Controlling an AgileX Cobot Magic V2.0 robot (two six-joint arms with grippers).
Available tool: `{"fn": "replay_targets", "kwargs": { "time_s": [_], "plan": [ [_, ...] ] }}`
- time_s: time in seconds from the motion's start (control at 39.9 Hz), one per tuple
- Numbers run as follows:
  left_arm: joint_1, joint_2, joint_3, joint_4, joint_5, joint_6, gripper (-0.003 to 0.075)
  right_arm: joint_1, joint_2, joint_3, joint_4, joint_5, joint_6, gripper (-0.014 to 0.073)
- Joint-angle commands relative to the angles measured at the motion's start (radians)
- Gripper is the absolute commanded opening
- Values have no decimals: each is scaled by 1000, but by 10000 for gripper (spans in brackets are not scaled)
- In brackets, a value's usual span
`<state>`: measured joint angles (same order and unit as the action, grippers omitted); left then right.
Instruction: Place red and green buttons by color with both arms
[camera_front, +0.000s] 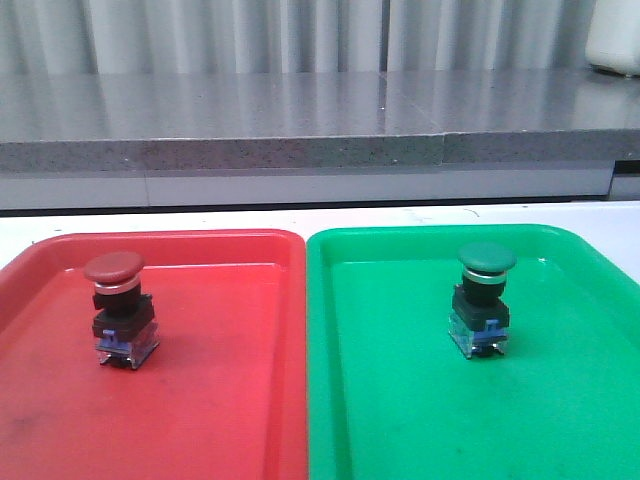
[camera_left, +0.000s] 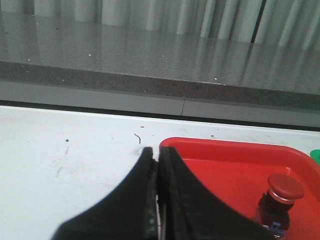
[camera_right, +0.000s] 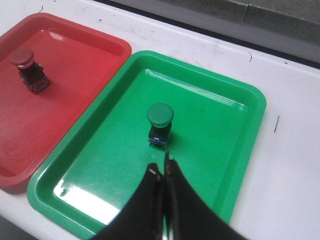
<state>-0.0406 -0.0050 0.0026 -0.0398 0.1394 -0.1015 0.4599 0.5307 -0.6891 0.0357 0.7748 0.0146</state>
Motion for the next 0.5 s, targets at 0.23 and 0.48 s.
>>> {"fn": "replay_targets", "kwargs": {
  "time_s": [0.23, 0.48],
  "plan": [
    [-13, -18, 25, 59, -133, -66, -20, -5, -1, -25, -4, -65, -1, -70],
    [-22, -18, 25, 40, -139, -59, -20, -5, -1, -25, -4, -65, -1, -70]
  ]
}}
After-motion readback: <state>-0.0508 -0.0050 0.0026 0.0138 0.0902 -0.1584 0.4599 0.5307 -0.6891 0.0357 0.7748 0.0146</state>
